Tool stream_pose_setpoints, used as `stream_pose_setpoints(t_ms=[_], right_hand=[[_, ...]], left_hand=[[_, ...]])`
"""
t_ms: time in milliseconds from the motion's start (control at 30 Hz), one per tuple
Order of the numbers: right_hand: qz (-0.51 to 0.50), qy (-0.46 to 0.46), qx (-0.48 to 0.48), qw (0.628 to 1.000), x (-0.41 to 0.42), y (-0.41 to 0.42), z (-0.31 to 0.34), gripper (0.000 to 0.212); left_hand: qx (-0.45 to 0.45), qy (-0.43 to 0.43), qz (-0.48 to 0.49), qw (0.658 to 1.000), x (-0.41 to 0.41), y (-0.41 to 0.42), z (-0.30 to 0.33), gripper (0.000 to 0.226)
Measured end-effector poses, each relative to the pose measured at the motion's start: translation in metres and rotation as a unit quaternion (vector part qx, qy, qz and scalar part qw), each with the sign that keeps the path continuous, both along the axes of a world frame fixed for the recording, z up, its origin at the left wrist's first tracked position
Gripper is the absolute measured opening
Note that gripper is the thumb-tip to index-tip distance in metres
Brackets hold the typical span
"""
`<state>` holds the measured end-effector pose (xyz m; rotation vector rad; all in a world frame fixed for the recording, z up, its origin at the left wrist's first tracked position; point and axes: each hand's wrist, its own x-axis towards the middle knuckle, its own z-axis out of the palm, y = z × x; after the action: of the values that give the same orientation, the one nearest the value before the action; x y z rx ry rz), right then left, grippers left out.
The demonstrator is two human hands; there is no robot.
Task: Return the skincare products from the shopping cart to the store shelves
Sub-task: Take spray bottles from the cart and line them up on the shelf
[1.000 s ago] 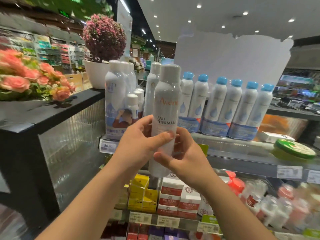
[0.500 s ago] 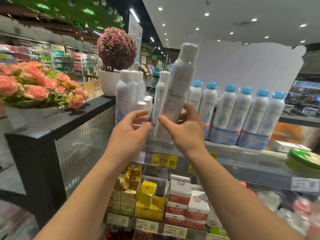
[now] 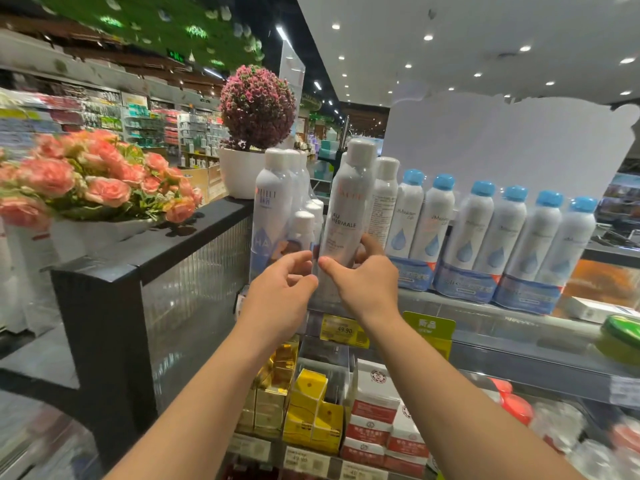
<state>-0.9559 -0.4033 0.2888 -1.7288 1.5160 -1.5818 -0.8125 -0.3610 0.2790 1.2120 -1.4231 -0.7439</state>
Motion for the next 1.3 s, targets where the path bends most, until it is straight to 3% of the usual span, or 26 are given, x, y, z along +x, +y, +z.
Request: stream_pose_setpoints(t_ms=[500,1033,1300], right_hand=[[0.017,0.019,0.028,0.999,0.003,-0.009,-0.013,0.05],[0.008,0.059,0.03,0.998,0.004,-0.012,-0.019,0.05],[-0.008,0.067,0.053,0.996,-0.003,-0.005,-0.02,0.079]], left_hand=[[0.001,-0.042,-0.009,0.999,-0.007,-0.01,-0.016,0.049],[0.016,-0.018,-0.033,0.999,-0.009,-0.015,-0.019,0.053],[-0.004,-0.002,-0.043,0.999,-0.004,-0.008,-0.023,0.056]])
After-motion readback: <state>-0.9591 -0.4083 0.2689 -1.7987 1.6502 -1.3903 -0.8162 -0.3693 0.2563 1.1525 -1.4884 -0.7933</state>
